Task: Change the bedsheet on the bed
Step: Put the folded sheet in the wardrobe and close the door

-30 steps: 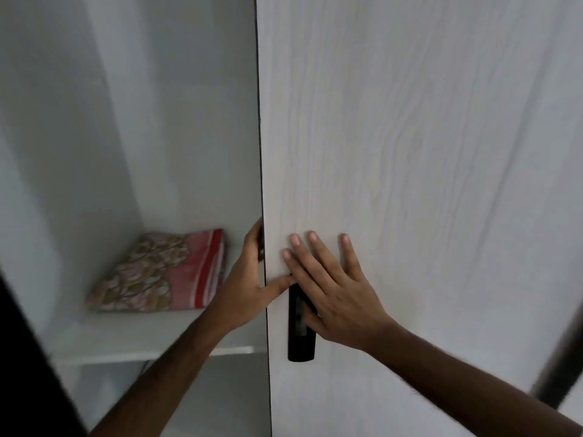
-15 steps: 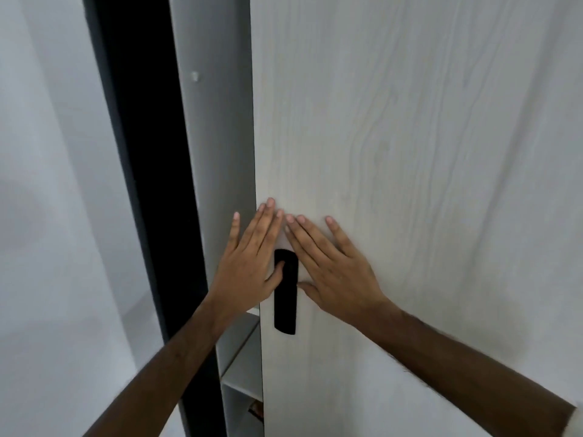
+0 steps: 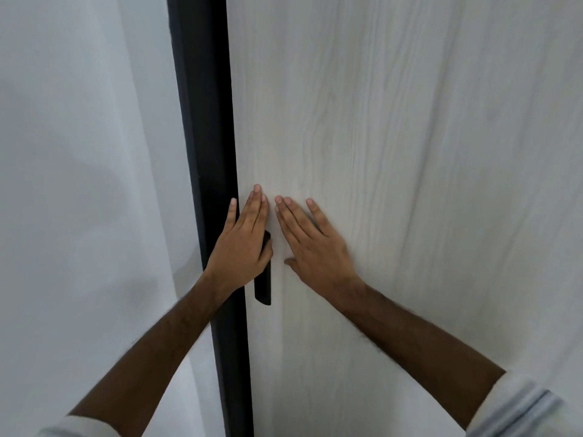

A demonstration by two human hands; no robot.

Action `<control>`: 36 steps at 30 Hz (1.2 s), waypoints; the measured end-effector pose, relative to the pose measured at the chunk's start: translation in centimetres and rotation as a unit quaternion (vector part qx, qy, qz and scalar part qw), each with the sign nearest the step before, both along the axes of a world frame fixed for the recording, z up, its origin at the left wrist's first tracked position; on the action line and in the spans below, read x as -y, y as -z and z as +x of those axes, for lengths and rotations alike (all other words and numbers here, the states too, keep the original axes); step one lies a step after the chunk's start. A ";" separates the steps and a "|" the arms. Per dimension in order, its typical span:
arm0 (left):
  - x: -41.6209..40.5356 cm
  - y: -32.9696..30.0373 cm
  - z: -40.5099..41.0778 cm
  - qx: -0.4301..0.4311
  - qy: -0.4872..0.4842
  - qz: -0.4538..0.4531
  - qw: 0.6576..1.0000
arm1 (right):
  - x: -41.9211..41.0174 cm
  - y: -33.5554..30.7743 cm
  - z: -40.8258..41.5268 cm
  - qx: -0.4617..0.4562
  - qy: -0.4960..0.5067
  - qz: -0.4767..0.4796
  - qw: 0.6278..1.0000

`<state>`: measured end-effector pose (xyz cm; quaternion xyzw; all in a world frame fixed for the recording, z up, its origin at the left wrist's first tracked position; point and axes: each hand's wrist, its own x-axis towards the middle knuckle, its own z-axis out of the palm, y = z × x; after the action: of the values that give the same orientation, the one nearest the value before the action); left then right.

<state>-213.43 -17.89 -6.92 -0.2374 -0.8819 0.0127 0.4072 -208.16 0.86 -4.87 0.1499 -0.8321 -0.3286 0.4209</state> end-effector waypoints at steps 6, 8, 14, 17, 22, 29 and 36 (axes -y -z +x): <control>0.5 0.3 -0.5 0.010 0.017 0.031 0.999 | 0.5 0.0 -0.3 0.021 -0.015 0.002 1.000; 0.2 0.4 -0.5 0.002 0.029 0.052 0.998 | 0.5 -0.2 0.2 0.045 -0.046 -0.014 0.998; -7.8 -1.1 2.5 -0.121 0.209 0.035 0.970 | -5.7 -1.8 6.7 -0.002 -0.046 -0.133 0.990; -15.9 -1.6 5.8 -0.138 0.335 0.068 0.930 | -12.1 -0.8 12.4 -0.056 0.004 -0.190 0.980; -29.8 -0.2 14.4 -0.149 0.470 0.027 0.870 | -22.1 3.7 24.1 -0.053 0.208 -0.227 0.950; -45.1 4.8 28.8 -0.078 0.631 -0.057 0.770 | -31.4 9.0 42.9 -0.035 0.457 -0.299 0.837; -59.2 12.0 46.7 -0.026 0.727 -0.195 0.658 | -38.0 15.3 63.0 -0.036 0.605 -0.369 0.705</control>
<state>-166.69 41.31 -18.92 -0.8763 -0.3942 -0.1099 0.2542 -145.17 38.83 -20.12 -0.5647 -0.7831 -0.1851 0.1836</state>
